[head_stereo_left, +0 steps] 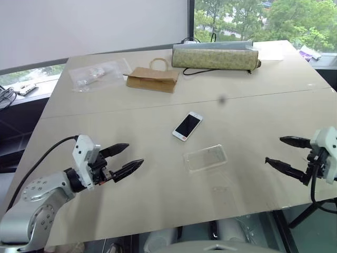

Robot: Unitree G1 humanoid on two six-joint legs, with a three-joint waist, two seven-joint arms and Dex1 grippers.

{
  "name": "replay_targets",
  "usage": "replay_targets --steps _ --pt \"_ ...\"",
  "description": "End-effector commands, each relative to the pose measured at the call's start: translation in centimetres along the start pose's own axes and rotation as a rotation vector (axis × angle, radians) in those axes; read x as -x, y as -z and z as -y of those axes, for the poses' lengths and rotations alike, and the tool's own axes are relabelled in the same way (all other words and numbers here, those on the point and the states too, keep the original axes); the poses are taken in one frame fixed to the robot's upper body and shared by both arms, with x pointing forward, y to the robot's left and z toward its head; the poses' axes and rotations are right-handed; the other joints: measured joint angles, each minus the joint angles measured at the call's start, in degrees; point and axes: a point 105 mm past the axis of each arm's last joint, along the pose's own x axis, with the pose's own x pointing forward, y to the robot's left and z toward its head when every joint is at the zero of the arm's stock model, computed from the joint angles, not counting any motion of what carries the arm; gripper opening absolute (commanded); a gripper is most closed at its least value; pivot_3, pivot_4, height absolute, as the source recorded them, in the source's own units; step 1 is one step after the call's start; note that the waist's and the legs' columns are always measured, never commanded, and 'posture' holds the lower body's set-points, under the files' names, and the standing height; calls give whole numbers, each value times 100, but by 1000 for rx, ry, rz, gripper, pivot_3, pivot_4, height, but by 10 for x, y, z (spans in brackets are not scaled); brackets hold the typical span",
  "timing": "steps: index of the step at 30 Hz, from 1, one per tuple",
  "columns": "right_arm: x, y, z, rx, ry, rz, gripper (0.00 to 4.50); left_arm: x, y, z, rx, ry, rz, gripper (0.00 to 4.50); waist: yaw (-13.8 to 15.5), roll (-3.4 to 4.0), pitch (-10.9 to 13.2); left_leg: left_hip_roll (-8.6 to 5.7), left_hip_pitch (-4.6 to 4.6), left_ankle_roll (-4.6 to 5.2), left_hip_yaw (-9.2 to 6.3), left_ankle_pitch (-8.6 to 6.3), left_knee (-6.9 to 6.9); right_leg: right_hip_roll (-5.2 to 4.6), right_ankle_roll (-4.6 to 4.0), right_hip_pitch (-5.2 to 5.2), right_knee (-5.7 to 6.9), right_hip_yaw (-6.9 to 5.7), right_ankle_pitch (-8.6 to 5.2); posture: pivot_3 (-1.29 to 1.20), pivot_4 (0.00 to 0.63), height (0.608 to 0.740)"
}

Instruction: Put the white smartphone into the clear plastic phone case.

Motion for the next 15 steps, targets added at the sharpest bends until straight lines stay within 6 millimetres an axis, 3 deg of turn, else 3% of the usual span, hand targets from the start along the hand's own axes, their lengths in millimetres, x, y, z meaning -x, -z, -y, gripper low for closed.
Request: replay_targets --steps 1,7,15 --pt "2 -19 -3 89 -4 59 4500 -6 -13 4 -89 35 5 4463 0 0 0 0 0 0 0 0 0 0 0 0 0 0 0 0 150 740" --pt "-4 -27 -19 144 -63 114 4500 -38 -19 29 -138 187 -34 4463 4 0 1 -2 -1 0 -4 0 2 -1 1 3 0 -6 0 0 150 740" --pt "-12 -22 -33 153 -108 113 4500 -68 -19 54 -168 341 -133 4463 -1 1 3 -2 -2 0 -3 0 0 0 1 -1 0 -3 0 0 150 740"
